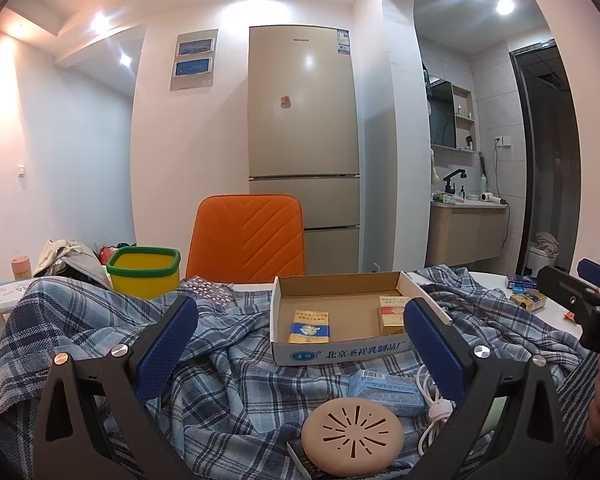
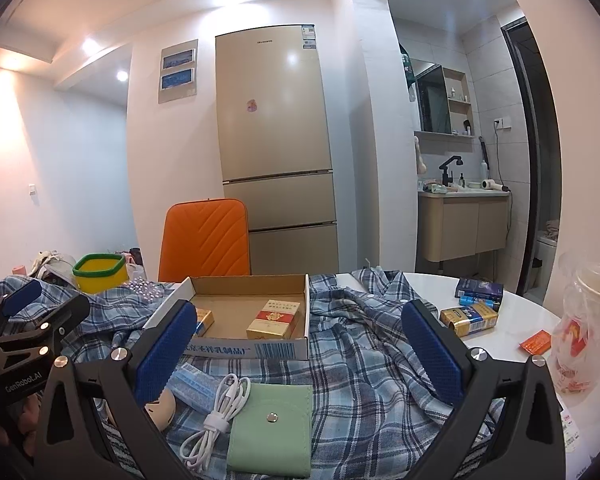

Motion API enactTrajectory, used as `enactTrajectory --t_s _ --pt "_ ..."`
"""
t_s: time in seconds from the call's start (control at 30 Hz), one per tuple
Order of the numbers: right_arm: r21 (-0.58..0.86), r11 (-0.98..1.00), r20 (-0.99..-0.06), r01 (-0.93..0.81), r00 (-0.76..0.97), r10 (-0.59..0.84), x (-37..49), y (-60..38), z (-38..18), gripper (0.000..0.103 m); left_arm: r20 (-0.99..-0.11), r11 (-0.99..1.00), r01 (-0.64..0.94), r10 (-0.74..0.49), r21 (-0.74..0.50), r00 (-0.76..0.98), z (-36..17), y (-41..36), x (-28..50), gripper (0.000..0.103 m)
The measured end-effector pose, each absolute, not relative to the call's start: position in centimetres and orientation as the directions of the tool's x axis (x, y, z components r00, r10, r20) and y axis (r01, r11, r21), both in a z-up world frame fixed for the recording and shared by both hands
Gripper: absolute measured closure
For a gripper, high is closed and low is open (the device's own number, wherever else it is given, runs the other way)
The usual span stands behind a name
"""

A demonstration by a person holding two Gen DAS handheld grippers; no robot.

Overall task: Organize soft objects
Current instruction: 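Lift both tools away from the box and back over the bed, then grasp the beige vented disc with left tool while right tool grasps green pouch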

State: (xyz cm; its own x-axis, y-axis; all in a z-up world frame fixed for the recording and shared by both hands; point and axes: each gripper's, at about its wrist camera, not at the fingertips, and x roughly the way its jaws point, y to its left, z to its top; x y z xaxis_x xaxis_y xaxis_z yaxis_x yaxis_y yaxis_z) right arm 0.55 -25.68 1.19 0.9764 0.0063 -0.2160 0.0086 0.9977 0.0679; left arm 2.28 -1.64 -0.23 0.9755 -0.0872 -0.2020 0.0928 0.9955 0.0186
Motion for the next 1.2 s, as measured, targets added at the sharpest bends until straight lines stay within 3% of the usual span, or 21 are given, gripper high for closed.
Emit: enactTrajectory --t_s 0.37,0.73,1.0,1.1,1.2 --pt "0.062 0.998 -0.311 0.01 0.95 0.01 1.9 -25.8 0.5 0.0 -0.361 0.984 0.163 -0.129 0.067 0.924 -1.1 -2.9 3.8 0.001" --pt "0.048 0.999 -0.476 0.019 0.88 0.006 4.4 -25.8 -0.7 0.0 -0.663 0.957 0.288 -0.197 0.03 0.722 -4.7 -4.3 6.9 0.001" --pt "0.039 0.999 -0.567 0.003 0.823 0.02 5.7 -25.5 -1.9 0.0 -0.754 0.951 0.303 -0.159 0.056 0.638 -6.7 -5.3 8.1 0.001" --pt "0.071 0.997 -0.6 -0.022 0.797 0.061 6.2 -25.6 -2.4 0.0 -0.764 0.951 0.304 -0.162 0.047 0.624 -6.9 -5.2 8.3 0.009" --pt "0.109 0.994 -0.658 -0.031 0.747 0.096 7.0 -25.8 -3.0 0.0 -0.772 0.948 0.314 -0.167 0.045 0.614 -7.2 -5.4 8.4 0.011"
